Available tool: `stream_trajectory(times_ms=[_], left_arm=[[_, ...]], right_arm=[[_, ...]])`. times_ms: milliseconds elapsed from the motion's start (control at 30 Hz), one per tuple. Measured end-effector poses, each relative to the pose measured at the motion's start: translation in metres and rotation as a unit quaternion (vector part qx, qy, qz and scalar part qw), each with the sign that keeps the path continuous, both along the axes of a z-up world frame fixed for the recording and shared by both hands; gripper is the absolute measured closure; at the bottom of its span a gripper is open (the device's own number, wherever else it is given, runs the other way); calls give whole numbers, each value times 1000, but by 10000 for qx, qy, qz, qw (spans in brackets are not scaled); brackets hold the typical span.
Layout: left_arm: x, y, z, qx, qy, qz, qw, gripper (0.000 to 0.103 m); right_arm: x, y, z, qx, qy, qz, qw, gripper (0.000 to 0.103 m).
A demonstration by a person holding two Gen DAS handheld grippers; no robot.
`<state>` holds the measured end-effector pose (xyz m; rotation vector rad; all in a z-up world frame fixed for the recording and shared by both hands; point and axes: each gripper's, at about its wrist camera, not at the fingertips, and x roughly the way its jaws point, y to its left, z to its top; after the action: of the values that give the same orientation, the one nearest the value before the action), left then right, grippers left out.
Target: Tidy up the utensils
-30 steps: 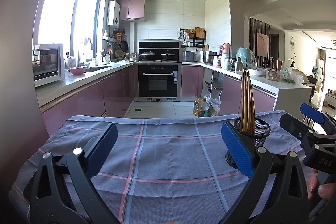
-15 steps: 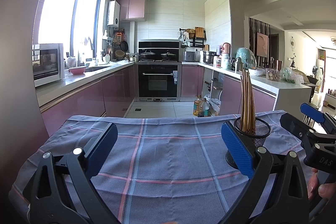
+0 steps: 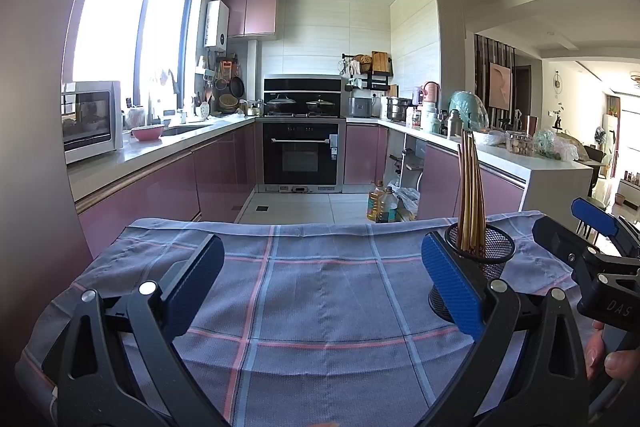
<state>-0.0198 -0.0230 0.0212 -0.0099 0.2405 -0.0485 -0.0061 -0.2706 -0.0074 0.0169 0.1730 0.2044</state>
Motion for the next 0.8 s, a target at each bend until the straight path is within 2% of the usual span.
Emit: stream_trajectory(times_ms=[800], left_arm=[[1,-1,-2,-4,22,-6,10000,6]], right_arm=[[0,0,-2,13,20,-13,10000,7]])
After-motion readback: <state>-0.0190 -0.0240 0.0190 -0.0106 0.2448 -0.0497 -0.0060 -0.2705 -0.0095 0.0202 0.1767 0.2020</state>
